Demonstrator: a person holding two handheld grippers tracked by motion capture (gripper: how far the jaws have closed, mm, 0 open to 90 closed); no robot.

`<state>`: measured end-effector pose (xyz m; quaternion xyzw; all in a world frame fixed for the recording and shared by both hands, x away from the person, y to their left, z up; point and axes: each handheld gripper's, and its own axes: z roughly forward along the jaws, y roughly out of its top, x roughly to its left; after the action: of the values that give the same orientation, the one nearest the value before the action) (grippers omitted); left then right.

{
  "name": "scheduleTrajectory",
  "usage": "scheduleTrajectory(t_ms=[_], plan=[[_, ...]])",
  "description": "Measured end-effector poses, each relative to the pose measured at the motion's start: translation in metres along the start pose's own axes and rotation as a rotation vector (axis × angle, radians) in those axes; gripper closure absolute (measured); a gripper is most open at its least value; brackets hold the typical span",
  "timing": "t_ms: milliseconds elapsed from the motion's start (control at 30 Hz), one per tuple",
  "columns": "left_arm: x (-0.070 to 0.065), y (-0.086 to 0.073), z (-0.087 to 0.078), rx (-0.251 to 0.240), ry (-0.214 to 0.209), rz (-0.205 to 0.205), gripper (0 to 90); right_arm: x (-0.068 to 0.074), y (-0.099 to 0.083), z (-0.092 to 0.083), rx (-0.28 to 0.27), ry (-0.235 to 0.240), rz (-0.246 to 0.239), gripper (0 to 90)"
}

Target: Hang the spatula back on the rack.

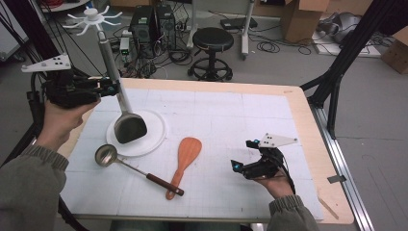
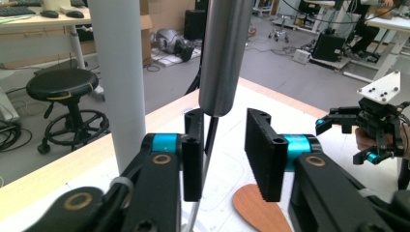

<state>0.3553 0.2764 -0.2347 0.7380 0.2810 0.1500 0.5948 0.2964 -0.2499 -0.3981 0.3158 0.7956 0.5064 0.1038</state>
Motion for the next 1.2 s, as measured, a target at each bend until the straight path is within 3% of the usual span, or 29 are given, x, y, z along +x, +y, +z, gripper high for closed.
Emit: scheduleTrajectory(t_ms=[233, 733, 1200], plan=[[0.002, 0.002, -0.011, 0.008, 0.019, 0.013, 67.5, -0.001, 0.0, 0.0, 0.005, -0.001, 0.001, 0.2], [-0.008, 0.022, -0.022, 0.0, -0.047, 0.022, 89.6, -0.003, -0.001, 0.002, 0.011, 0.002, 0.012, 0.2], [-0.032, 0.054, -0.017, -0.007, -0.082, 0.063, 89.8, -0.003, 0.0, 0.002, 0.008, 0.004, 0.011, 0.2]])
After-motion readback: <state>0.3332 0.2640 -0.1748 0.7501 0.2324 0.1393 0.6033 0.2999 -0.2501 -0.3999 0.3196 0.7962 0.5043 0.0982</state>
